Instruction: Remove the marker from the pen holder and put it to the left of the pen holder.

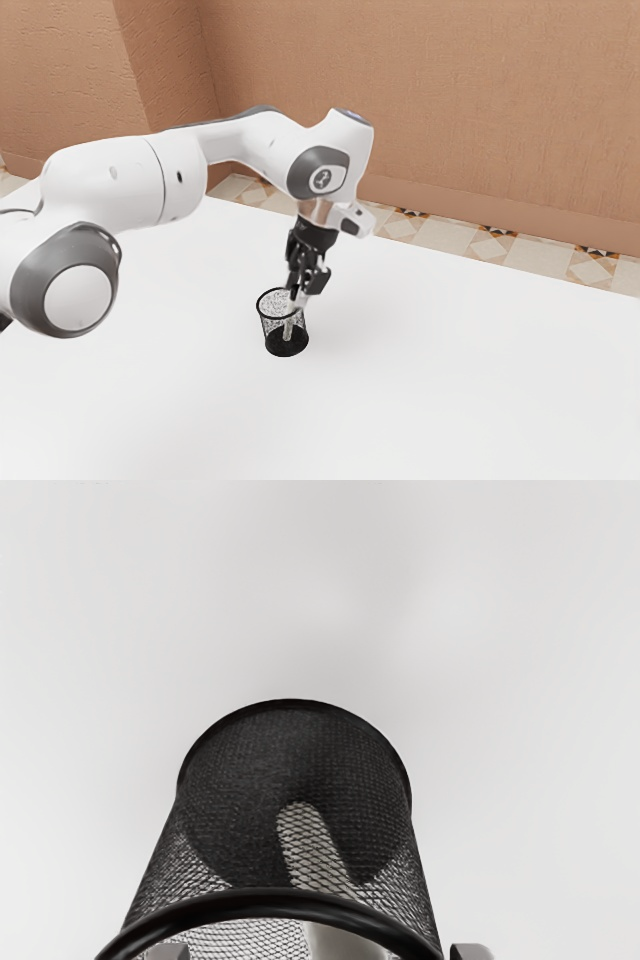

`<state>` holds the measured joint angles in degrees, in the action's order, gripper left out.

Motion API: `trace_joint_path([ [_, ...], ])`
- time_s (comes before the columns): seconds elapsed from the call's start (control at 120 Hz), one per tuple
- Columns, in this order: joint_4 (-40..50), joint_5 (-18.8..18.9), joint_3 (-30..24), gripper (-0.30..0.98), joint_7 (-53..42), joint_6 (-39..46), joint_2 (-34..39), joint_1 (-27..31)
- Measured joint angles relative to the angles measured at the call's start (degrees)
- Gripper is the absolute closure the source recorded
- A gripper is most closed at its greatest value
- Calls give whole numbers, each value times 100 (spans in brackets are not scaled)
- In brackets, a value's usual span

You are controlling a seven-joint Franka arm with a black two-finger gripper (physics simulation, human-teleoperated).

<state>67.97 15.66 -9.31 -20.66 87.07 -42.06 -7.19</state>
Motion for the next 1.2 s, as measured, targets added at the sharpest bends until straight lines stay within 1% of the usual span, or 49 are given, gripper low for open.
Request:
trace_joint_path([
  [0.167,-42,-1,0,48,105,56,-8,-25],
  [0.35,-36,-8,0,63,197,82,3,-28],
  [0.467,-35,-1,-1,69,241,87,60,-23],
  [0.567,-33,17,-4,72,271,62,177,-18],
  [0.7,31,44,1,75,304,-78,503,0],
  [1.0,102,111,105,77,349,-858,1193,64],
  [1.2,289,198,586,78,349,-1424,1302,143],
])
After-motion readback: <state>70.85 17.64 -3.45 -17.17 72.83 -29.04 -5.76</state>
